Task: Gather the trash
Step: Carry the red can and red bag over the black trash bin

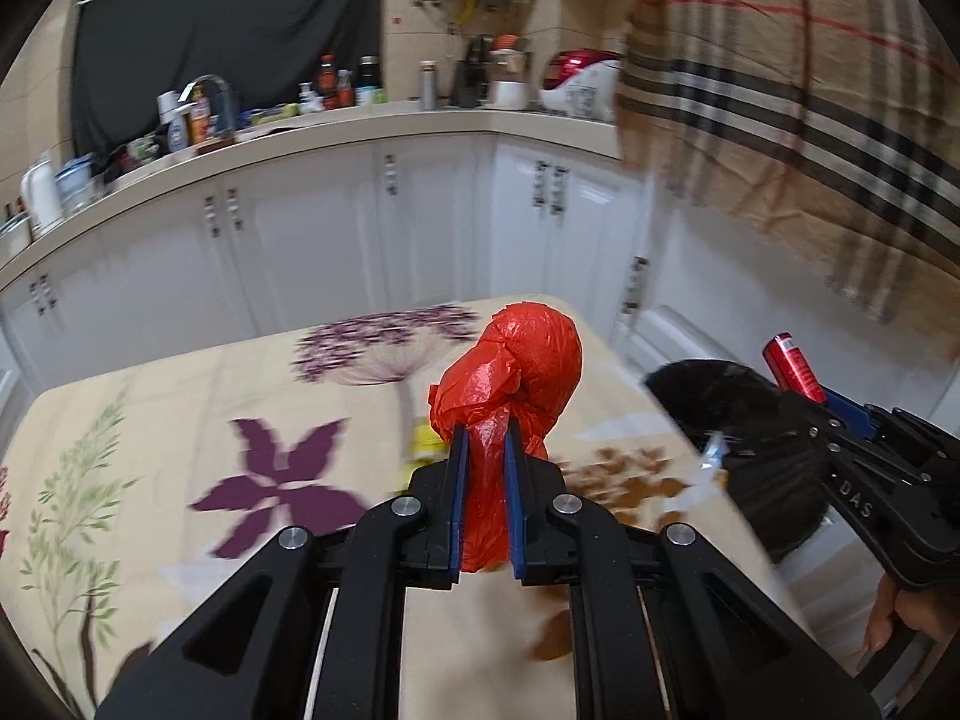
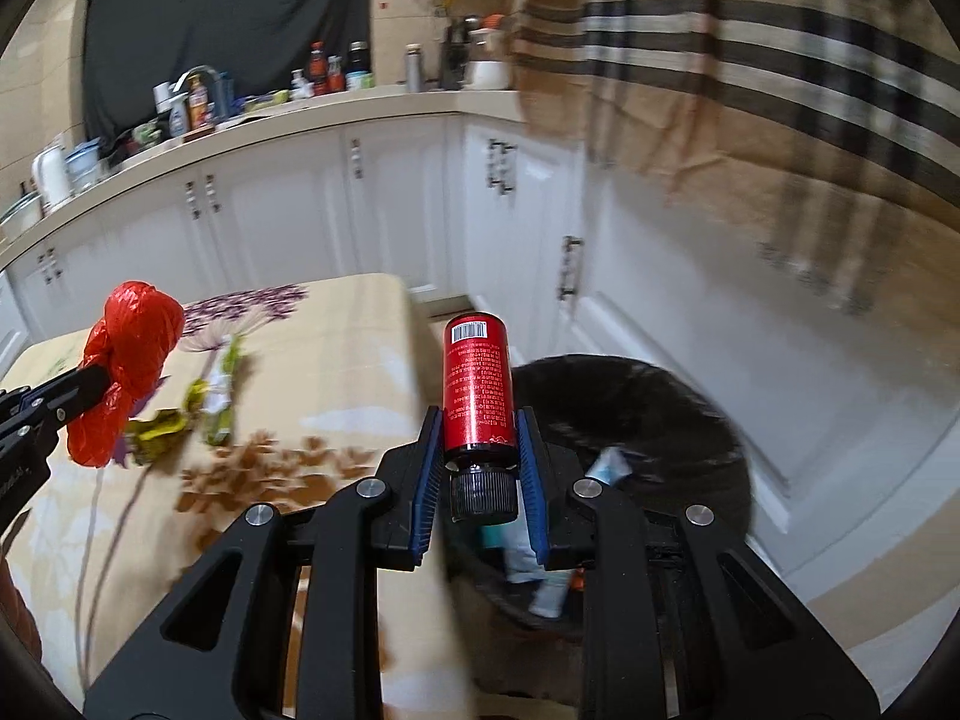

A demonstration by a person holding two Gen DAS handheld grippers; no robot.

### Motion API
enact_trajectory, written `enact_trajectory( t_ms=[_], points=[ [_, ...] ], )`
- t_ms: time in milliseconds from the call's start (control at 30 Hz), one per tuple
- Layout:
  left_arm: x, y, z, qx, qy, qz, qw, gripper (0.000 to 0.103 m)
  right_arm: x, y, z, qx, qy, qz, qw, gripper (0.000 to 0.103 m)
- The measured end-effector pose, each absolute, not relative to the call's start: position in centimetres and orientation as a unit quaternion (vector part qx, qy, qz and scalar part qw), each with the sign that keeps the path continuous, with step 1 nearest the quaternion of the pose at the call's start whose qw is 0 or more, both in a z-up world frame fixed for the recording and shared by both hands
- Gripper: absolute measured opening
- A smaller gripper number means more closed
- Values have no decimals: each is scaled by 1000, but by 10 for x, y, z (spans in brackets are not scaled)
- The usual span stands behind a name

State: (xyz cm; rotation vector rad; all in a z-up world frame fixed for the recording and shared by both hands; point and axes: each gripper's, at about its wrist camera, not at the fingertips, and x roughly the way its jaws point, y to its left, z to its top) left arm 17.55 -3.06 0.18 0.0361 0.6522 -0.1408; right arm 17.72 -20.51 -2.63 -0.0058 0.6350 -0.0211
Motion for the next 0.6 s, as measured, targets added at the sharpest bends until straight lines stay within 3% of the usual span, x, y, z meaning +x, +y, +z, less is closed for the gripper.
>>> enact_trajectory(
  t_ms=[600],
  points=[
    [214, -160, -26, 74, 332, -129, 931, 12, 191, -297, -51, 12, 311, -85, 947, 24]
  ],
)
